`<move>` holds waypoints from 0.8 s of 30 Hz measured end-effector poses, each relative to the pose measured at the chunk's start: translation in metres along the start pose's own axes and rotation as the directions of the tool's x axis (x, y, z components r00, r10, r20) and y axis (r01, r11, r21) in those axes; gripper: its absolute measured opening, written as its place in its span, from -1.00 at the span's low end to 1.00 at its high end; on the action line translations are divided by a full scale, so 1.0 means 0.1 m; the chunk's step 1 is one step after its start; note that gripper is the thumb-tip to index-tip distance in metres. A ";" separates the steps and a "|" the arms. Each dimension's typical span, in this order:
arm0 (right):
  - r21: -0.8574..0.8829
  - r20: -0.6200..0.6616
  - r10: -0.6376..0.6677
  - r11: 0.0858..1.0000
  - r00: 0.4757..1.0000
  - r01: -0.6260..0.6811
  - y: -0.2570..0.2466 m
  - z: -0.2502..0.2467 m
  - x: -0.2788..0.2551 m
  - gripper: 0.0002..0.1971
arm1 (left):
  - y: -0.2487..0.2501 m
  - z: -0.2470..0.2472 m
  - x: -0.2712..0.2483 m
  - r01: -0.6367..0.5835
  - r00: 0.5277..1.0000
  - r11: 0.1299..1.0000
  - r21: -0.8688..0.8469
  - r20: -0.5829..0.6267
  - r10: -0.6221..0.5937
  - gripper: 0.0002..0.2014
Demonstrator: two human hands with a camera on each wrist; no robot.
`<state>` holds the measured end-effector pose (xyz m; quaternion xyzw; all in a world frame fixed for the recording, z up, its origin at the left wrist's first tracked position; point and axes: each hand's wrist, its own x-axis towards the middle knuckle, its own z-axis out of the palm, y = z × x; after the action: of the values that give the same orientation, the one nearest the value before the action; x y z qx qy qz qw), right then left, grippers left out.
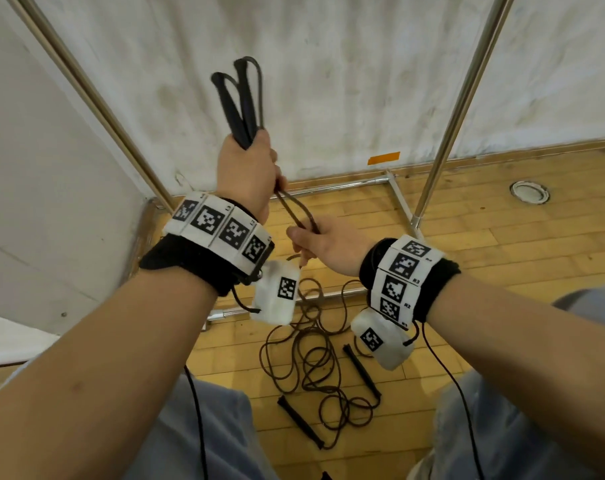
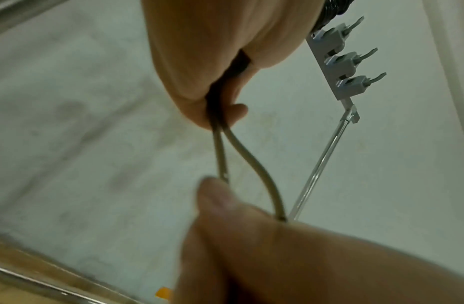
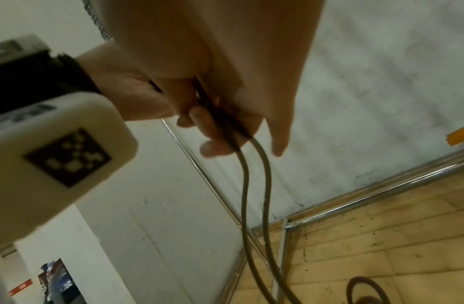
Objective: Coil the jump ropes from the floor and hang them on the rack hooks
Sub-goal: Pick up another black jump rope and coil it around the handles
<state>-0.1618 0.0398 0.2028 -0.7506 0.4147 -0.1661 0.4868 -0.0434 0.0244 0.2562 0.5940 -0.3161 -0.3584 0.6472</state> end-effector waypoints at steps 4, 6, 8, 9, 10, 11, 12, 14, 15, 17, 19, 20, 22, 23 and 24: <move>0.028 -0.100 -0.019 0.999 0.995 0.022 0.08 -0.04 -0.01 -0.69 | -0.03 -0.14 0.13 -0.154 0.981 0.947 0.282 -0.067 0.179 -0.88; -0.021 -0.132 -0.048 0.999 0.990 0.045 0.09 -0.10 -0.02 -0.70 | -0.04 -0.20 0.16 -0.212 0.964 0.882 0.420 -0.057 0.258 -0.85; -0.103 -0.160 -0.078 0.993 0.984 0.062 0.08 -0.16 -0.04 -0.66 | -0.07 -0.26 0.18 -0.258 0.946 0.775 0.576 -0.011 0.323 -0.77; -0.148 -0.164 -0.088 0.987 0.983 0.064 0.07 -0.19 -0.04 -0.63 | -0.09 -0.29 0.18 -0.275 0.941 0.721 0.636 0.024 0.338 -0.75; -0.176 -0.160 -0.089 0.983 0.983 0.060 0.06 -0.22 -0.04 -0.61 | -0.11 -0.31 0.17 -0.287 0.939 0.672 0.683 0.062 0.338 -0.73; -0.183 -0.158 -0.086 0.982 0.984 0.056 0.05 -0.25 -0.04 -0.60 | -0.13 -0.33 0.16 -0.297 0.938 0.623 0.724 0.100 0.331 -0.72; -0.179 -0.164 -0.082 0.983 0.983 0.052 0.06 -0.28 -0.03 -0.60 | -0.15 -0.35 0.16 -0.305 0.937 0.571 0.762 0.133 0.323 -0.72; -0.179 -0.194 -0.084 0.983 0.977 0.049 0.07 -0.35 -0.02 -0.65 | -0.17 -0.38 0.18 -0.317 0.935 0.480 0.818 0.185 0.302 -0.72; -0.186 -0.207 -0.094 0.981 0.974 0.055 0.07 -0.38 -0.02 -0.68 | -0.17 -0.41 0.20 -0.318 0.936 0.445 0.837 0.203 0.288 -0.72; -0.218 -0.217 -0.134 0.972 0.967 0.085 0.06 -0.42 -0.01 -0.73 | -0.20 -0.45 0.23 -0.307 0.944 0.377 0.874 0.229 0.237 -0.72; -0.260 -0.230 -0.167 0.960 0.959 0.105 0.08 -0.44 0.01 -0.75 | -0.25 -0.47 0.23 -0.301 0.952 0.308 0.902 0.264 0.156 -0.72; -0.278 -0.247 -0.175 0.955 0.953 0.104 0.09 -0.44 0.02 -0.75 | -0.28 -0.46 0.22 -0.302 0.953 0.282 0.911 0.281 0.113 -0.71; -0.321 -0.291 -0.200 0.941 0.936 0.102 0.12 -0.46 0.05 -0.73 | -0.31 -0.45 0.21 -0.301 0.953 0.260 0.918 0.300 0.043 -0.67; -0.345 -0.311 -0.218 0.933 0.925 0.104 0.13 -0.46 0.06 -0.73 | -0.32 -0.44 0.21 -0.299 0.952 0.260 0.918 0.307 0.013 -0.63; -0.361 -0.330 -0.234 0.926 0.915 0.106 0.14 -0.47 0.07 -0.74 | -0.32 -0.43 0.20 -0.299 0.948 0.273 0.914 0.317 -0.020 -0.57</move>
<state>-0.1949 0.0037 0.2113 -0.8117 0.4526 -0.2724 0.2492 0.0007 0.0292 0.2202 0.7770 -0.6018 -0.1155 0.1440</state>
